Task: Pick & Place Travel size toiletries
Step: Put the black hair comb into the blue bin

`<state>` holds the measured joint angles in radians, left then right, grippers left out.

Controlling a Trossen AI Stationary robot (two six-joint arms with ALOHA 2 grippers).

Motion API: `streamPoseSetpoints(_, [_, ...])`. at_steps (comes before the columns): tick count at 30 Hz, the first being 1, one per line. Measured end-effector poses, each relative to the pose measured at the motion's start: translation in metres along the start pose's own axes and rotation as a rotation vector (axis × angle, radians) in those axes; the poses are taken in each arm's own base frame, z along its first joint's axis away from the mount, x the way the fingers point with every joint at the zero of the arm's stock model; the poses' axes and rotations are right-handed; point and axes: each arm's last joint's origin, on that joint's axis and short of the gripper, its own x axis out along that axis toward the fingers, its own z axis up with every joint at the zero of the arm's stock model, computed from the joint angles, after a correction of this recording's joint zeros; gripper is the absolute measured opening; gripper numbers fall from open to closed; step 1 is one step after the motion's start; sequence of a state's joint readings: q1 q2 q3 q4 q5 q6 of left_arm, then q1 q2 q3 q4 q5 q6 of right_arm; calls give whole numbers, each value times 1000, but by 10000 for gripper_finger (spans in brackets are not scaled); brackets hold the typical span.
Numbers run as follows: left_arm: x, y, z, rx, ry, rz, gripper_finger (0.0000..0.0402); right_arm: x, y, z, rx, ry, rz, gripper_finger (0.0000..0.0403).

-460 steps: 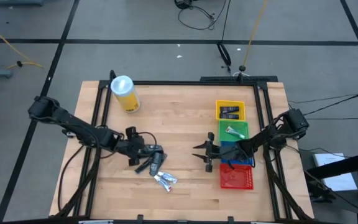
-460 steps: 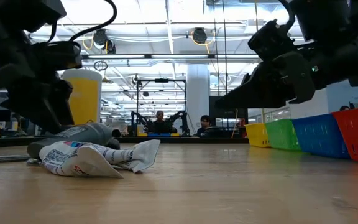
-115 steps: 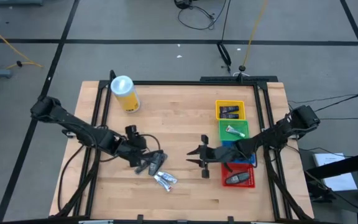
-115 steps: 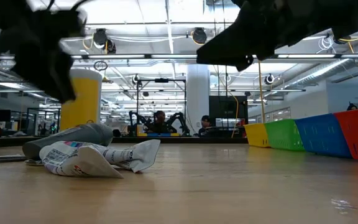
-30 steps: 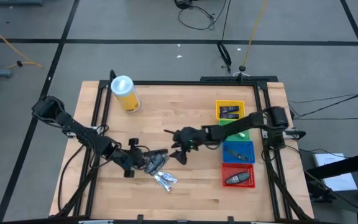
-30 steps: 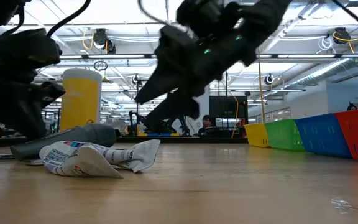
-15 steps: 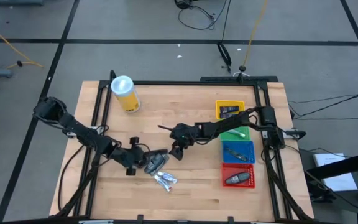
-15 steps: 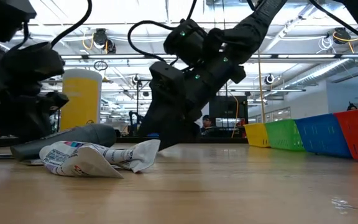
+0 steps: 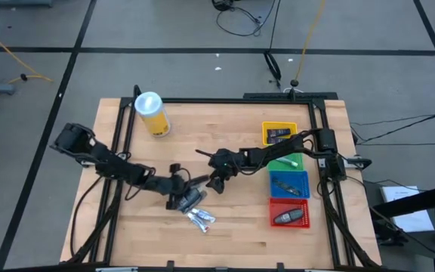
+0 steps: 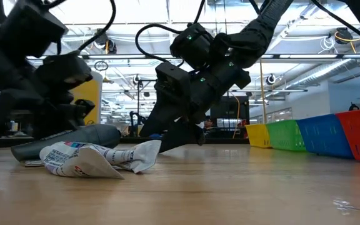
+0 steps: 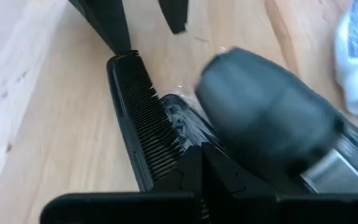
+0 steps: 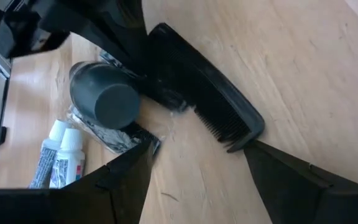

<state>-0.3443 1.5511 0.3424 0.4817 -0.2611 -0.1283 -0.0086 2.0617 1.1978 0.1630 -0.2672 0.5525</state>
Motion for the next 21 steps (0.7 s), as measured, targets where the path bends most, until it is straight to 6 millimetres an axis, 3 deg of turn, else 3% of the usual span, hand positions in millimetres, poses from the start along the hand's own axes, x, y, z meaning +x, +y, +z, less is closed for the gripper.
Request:
streamPoseSetpoints(13, [16, 10, 5, 12, -79, -5, 10, -4, -10, 6, 26, -15, -3, 253])
streamPoseSetpoints(21, [-11, 7, 35, -47, -156, -40, 11, -15, -10, 14, 32, -61, -45, 253])
